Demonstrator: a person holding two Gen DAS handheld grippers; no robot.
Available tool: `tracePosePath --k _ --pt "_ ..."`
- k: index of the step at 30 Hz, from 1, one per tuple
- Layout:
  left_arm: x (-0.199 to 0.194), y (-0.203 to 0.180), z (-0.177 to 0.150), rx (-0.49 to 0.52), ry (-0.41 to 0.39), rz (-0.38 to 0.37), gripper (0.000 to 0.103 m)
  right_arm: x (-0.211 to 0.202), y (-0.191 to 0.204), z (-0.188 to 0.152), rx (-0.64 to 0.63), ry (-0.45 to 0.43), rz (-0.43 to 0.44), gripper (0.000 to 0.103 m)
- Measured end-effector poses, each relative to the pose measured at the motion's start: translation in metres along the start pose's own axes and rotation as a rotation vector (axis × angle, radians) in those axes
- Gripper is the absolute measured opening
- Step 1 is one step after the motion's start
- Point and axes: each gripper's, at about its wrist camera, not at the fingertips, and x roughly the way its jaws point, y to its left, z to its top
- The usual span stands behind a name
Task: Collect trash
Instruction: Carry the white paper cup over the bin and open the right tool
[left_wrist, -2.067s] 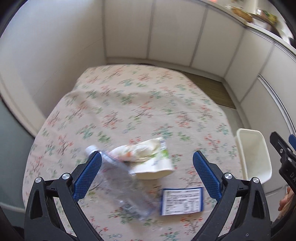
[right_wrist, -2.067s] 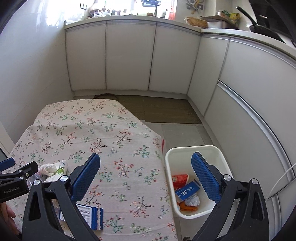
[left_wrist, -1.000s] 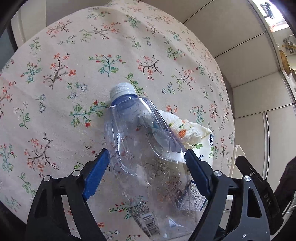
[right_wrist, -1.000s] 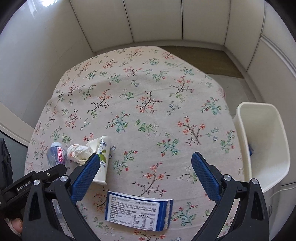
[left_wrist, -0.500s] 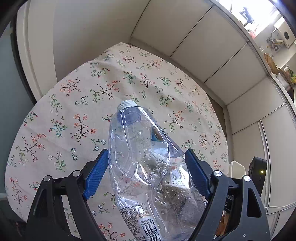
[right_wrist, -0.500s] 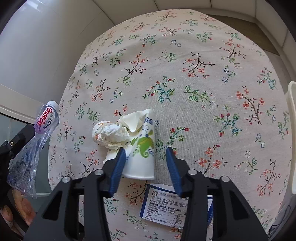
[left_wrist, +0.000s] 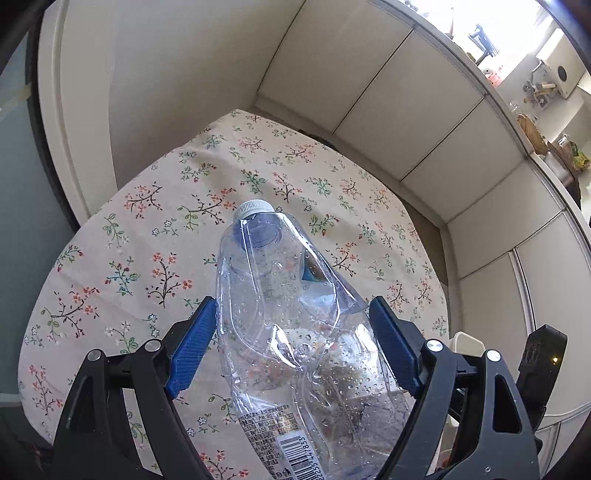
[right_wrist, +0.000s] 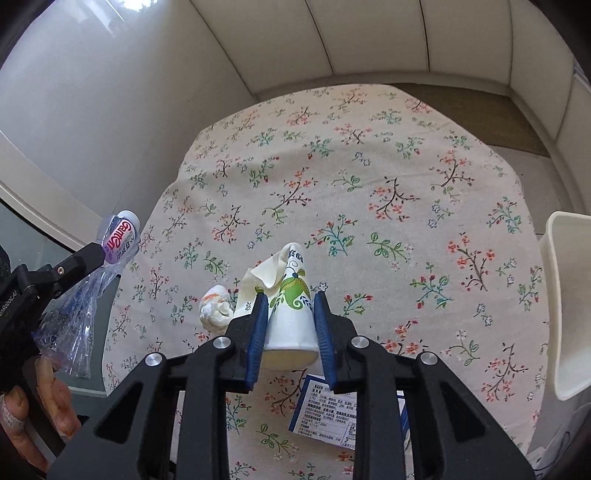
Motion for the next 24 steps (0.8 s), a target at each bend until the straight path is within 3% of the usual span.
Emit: tracePosePath --k 11,17,24 --pt "-0.015 -0.019 0.004 0.029 -0.054 -0.027 0.079 -0.06 -0.016 0.009 0.016 -0.219 -0.017 0.026" --pt "-0.021 -0.037 0.005 0.073 -0.089 -0.044 0.079 -0.093 -0.03 0.013 0.036 -0.358 -0.056 0.026" --pt "-0.022 -0.06 0.003 0.108 -0.102 -0.077 0.08 -0.126 -0.053 0.011 0.061 -0.458 -0.111 0.026"
